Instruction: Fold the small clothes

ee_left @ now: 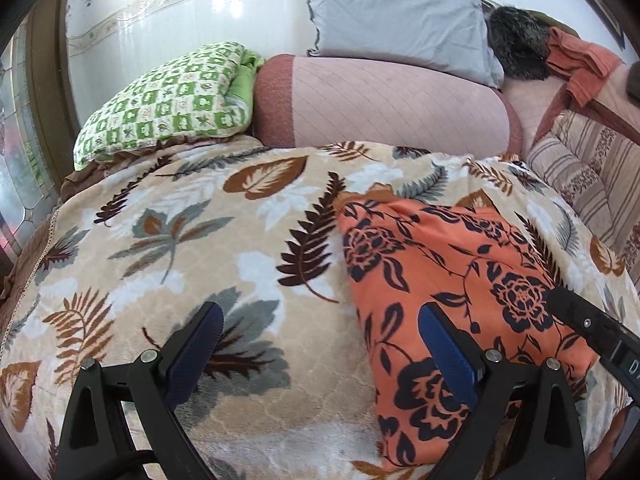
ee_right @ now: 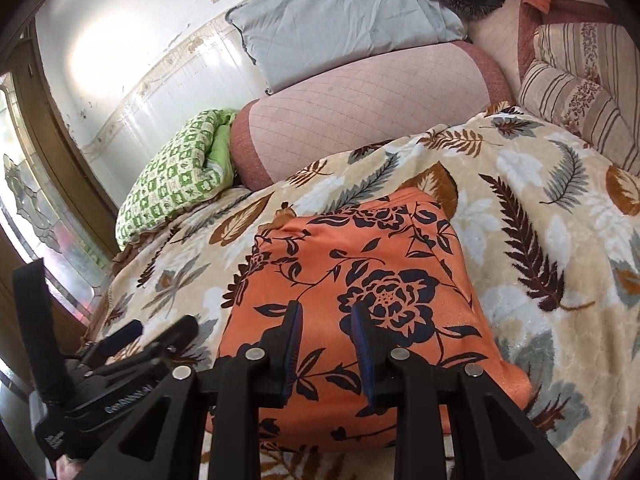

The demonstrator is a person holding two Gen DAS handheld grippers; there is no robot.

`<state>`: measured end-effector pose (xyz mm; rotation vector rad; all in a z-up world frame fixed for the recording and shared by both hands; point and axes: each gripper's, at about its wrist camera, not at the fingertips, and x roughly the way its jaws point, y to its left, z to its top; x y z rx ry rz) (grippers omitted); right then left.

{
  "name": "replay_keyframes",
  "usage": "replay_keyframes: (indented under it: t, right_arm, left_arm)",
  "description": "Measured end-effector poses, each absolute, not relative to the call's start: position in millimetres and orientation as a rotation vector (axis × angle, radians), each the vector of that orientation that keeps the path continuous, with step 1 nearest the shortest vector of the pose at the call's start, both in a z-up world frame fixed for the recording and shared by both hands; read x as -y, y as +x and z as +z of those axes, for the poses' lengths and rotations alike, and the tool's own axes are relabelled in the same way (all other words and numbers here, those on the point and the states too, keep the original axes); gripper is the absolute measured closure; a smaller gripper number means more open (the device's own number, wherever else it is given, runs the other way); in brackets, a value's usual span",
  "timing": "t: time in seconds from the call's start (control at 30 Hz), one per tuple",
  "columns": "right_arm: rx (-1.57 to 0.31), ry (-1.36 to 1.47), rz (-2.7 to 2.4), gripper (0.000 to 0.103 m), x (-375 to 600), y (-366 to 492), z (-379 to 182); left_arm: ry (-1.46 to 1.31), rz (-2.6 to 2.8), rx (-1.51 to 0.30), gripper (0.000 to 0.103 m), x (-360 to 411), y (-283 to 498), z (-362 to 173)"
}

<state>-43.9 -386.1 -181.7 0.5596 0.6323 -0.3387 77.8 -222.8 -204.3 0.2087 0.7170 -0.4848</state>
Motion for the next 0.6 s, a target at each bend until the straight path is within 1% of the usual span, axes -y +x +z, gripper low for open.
replay_keyframes:
  t: [0.07, 0.23, 0.6]
  right_arm:
    - [-0.626, 0.534, -0.360, 0.031, 383, -42, -181]
    - [-0.581, 0.472, -0.395, 0.031, 377, -45, -175]
    - [-0.554, 0.492, -0.509, 0.031, 397, -51, -177]
  left_arm:
    - [0.203, -0.473, -0.712, 0.005, 220, 80, -203]
    - [0.197, -0.440, -0.698, 0.005, 217, 82, -200]
    - [0.193, -0.375, -0.647, 0.005, 209, 85, -195]
